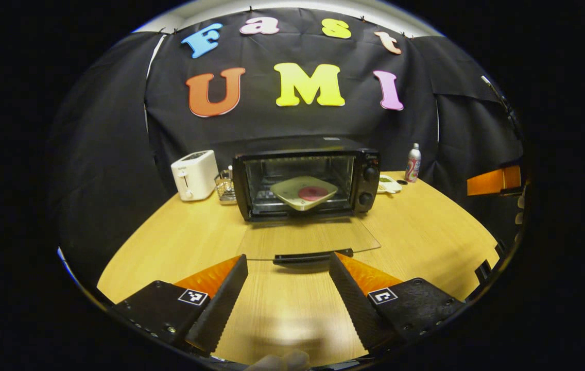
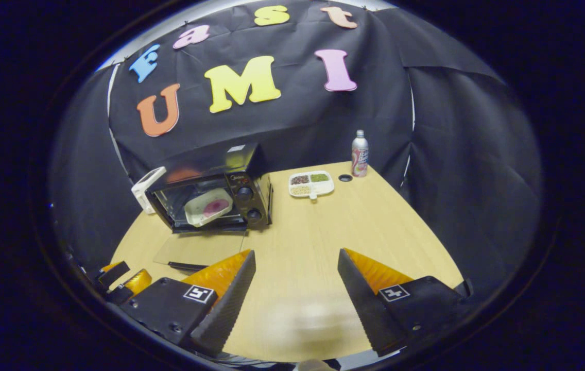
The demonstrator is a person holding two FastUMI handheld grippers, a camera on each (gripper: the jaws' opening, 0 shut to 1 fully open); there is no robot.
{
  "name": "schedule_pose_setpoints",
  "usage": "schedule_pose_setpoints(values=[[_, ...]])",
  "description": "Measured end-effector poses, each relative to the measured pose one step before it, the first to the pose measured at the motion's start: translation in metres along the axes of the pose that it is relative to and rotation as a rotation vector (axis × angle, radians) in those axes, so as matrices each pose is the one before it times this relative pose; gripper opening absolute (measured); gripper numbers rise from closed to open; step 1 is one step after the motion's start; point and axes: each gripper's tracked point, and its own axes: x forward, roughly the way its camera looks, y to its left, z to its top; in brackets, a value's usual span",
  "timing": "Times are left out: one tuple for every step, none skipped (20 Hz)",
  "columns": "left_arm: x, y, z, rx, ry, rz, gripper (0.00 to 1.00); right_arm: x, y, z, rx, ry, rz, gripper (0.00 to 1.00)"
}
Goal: Open the electric oven with the left hand, put the food in, and close the electric oven.
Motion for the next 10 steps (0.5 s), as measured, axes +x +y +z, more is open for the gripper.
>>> schedule_pose_setpoints(values=[[0.00444, -0.00503, -0.00937, -0.01298, 0.02248, -0.00820, 0.97, -0.00461, -0.00230, -0.00100, -0.01445, -0.00065, -0.00761, 0.96], [0.00621, -0.00331, -0.00603, -0.01747, 0.01643, -0.00516, 0.97, -0.00454, 0.00053, -0.00202, -0.00874, 0.00366, -0.00049, 1.00], [0.00553, -0.00308, -0.00671, -0.01399, 0.02260, -0.00645, 0.97, -0.00299, -0.00002, -0.00160, -0.00479, 0.00613, -0.00121, 0.96], [0.00555, -0.00189, -0.00762, -0.00876, 0.02017, -0.00406, 0.97, -0.00232, -0.00169, -0.00049, -0.00961, 0.00013, -0.00470, 0.96], [0.00719, -0.00397, -0.00563, -0.00216, 0.01250, -0.00789, 0.97, -0.00112, -0.00099, -0.00088, -0.01008, 0.00603, -0.00540, 0.96], [0.00658, -0.00232, -0.00811, -0.00357, 0.02822, -0.00817, 0.97, -0.00052, -0.00121, -0.00262, -0.00995, 0.01091, -0.00520, 0.96], [0.00699, -0.00186, -0.00678, -0.00534, 0.01691, -0.00317, 0.97, -0.00152, 0.00027, 0.00050, -0.00187, 0.00410, -0.00149, 1.00], [0.00732, -0.00264, -0.00323, 0.00415, 0.00890, -0.00390, 0.97, 0.00044, -0.00123, 0.00018, -0.00018, 0.00610, -0.00379, 1.00], [0.00700, 0.00240, -0.00349, 0.00623, 0.00792, 0.00476, 0.97, -0.00026, -0.00138, 0.00019, 0.00009, 0.00500, -0.00256, 1.00], [0.00588, -0.00117, -0.00145, 0.00323, 0.00021, 0.00158, 0.98, 0.00076, 0.00020, 0.00075, 0.00340, 0.00229, -0.00211, 0.96]])
